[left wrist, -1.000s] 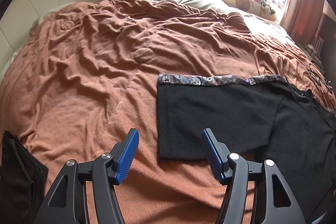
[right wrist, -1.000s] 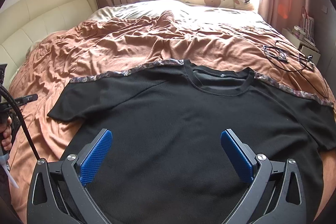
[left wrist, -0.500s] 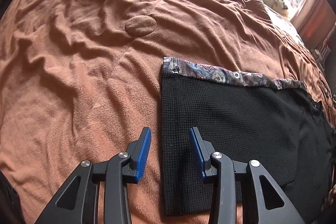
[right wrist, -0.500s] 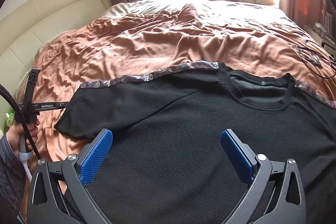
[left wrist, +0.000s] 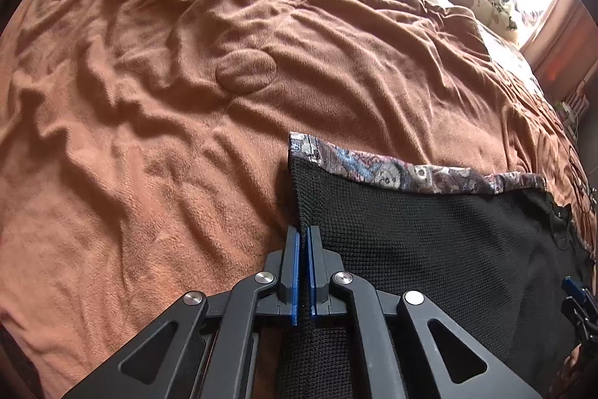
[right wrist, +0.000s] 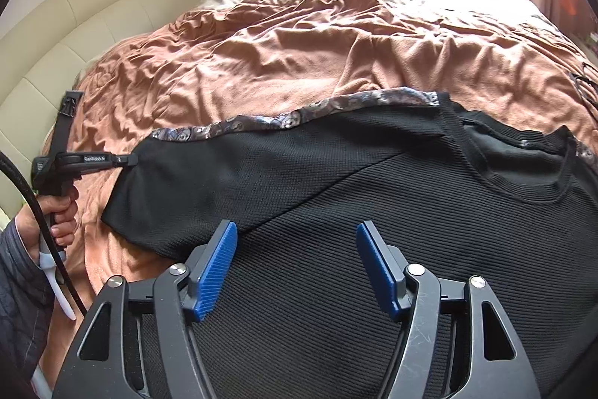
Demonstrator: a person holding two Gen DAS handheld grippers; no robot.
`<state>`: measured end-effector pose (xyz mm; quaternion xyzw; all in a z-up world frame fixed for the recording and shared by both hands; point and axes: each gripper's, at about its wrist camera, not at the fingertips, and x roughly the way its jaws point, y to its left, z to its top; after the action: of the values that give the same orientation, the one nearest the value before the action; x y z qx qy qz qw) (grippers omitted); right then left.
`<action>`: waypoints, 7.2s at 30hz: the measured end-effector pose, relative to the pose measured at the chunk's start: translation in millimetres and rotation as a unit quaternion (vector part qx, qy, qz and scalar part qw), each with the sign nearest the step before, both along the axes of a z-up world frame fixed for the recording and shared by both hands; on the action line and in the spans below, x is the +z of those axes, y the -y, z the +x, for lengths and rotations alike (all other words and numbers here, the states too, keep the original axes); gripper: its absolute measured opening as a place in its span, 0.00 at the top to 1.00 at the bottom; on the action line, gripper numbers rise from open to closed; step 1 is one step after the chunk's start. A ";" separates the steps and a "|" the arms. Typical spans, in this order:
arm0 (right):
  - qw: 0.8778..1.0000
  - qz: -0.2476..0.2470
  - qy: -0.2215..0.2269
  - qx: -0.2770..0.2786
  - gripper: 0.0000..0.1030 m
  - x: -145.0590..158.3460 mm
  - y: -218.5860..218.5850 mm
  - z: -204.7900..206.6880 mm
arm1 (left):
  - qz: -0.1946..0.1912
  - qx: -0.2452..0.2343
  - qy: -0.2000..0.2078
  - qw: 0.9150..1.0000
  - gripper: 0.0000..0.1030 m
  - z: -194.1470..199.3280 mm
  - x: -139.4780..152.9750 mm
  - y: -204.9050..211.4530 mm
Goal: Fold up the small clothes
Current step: 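Lift the side edge with the left tool and fold it over toward the collar, then lay the folded side flat on the shirt and open the left tool, then move the right tool to the shirt's opposite side edge and close on it, then lift that side with the right tool and fold it over toward the first fold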
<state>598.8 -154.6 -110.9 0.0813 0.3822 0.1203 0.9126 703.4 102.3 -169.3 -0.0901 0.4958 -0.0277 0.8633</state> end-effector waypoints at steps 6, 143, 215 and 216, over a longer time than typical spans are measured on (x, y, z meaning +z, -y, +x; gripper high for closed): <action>0.999 0.035 -0.034 0.015 0.70 -14.5 -5.3 30.3 | 0.013 -0.006 0.032 0.999 0.97 9.2 34.9 4.7; 0.965 0.090 -0.048 -0.241 0.46 32.0 304.2 -198.5 | -0.004 -0.159 -0.038 0.987 0.46 -109.6 41.3 256.9; 0.967 0.080 0.099 -0.222 0.99 77.5 379.1 -250.9 | -0.025 -0.166 -0.005 0.986 0.08 -108.0 45.8 318.9; 0.969 0.080 0.100 -0.212 0.99 76.9 376.8 -249.3 | -0.024 -0.165 -0.004 0.986 0.08 -108.5 46.6 317.2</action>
<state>349.5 -531.4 -34.0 0.2208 0.2526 -0.0387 0.9412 594.9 -215.0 -122.7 -0.0283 0.5068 -0.1812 0.8423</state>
